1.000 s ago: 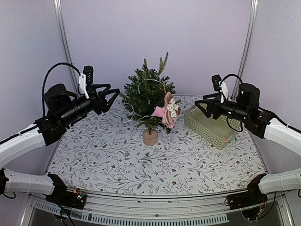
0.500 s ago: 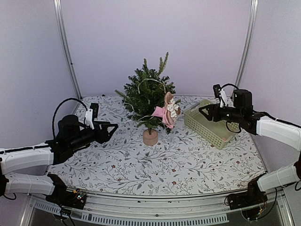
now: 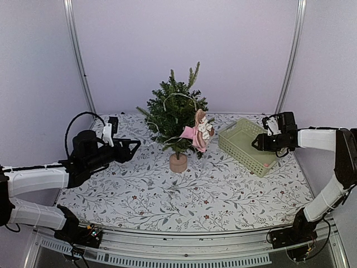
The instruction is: Decorate the small christmas tree
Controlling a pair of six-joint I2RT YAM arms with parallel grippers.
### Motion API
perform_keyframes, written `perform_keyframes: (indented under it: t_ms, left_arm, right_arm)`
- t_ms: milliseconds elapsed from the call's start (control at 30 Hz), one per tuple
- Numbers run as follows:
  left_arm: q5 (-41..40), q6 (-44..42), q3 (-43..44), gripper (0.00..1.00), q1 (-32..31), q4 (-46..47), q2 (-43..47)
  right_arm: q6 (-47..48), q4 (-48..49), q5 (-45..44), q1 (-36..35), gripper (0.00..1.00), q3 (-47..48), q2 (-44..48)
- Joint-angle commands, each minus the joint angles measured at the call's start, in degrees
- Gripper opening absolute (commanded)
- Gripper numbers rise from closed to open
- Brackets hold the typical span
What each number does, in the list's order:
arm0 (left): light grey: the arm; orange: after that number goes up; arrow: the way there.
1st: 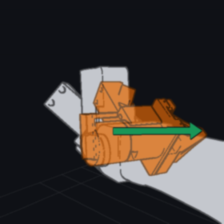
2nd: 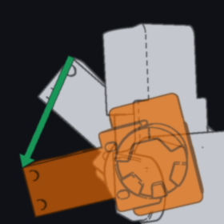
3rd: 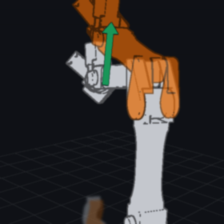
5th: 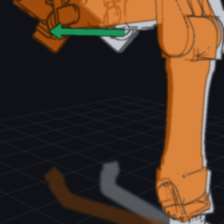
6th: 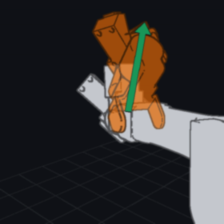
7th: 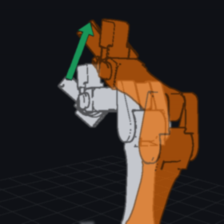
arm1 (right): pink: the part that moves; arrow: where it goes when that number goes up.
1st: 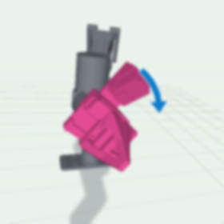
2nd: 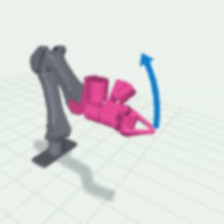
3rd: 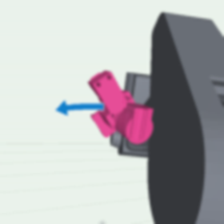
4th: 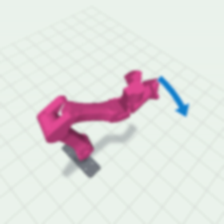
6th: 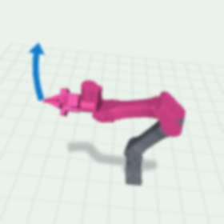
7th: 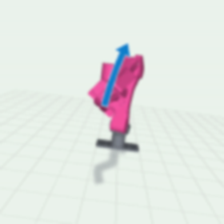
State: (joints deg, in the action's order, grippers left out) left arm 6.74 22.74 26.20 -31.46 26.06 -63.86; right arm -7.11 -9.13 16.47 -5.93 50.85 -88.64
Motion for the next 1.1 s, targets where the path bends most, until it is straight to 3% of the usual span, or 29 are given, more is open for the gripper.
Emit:
perform_keyframes:
  t_ms: [0, 167, 700, 933, 1067]
  left_arm:
    - [4.21, -1.12, 3.12, 0.62, 1.93, 2.16, -3.17]
    - [5.78, -0.88, 3.52, 0.62, 2.83, 3.65, -4.42]
    - [5.82, -0.86, 4.28, 0.62, 3.41, 3.90, -3.82]
    - [6.11, -0.76, 5.44, 0.62, 3.40, 3.60, -4.61]
    - [6.00, -1.10, 5.99, 0.62, 3.43, 2.83, -4.61]
  right_arm:
    - [3.42, -6.84, -0.68, -0.41, 0.50, 3.08, -5.61]
    - [5.21, -4.51, 1.89, -2.63, 0.50, 5.14, -10.03]
    - [12.65, -7.66, 5.98, -8.90, 0.54, 24.62, -28.84]
    - [13.31, -8.25, -0.15, -9.68, 0.47, 23.89, -30.92]
    - [12.31, -7.72, -6.58, -9.05, 0.36, 23.05, -30.69]
